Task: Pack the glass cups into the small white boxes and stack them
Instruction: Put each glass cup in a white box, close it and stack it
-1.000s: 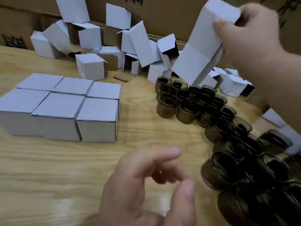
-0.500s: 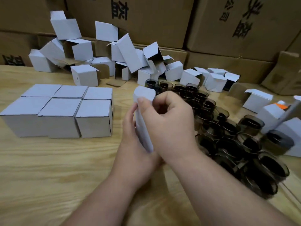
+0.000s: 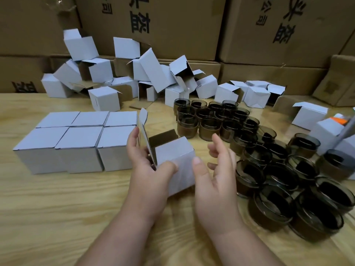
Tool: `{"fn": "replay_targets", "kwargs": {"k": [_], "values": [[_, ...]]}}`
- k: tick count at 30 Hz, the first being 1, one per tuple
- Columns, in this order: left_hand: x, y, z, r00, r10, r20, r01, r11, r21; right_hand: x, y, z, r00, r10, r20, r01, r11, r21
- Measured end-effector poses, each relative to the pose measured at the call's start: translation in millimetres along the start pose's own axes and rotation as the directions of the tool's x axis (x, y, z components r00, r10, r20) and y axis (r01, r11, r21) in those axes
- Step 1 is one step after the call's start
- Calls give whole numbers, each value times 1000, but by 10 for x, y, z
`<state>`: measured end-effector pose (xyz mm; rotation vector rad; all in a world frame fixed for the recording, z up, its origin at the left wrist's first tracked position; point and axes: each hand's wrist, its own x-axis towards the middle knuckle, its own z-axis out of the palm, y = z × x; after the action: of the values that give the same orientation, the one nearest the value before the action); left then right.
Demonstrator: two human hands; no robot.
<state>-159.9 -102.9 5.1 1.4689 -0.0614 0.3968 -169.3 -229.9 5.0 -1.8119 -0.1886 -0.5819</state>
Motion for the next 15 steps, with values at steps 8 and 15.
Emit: {"fn": "replay_targets", "kwargs": {"k": [8, 15], "values": [[48, 38, -29, 994, -56, 91, 67, 991, -118, 153, 92, 25, 940, 298, 166, -340, 852, 399], [12, 41, 39, 1000, -4, -15, 2, 991, -135, 141, 122, 42, 967, 237, 94, -254, 918, 303]]}}
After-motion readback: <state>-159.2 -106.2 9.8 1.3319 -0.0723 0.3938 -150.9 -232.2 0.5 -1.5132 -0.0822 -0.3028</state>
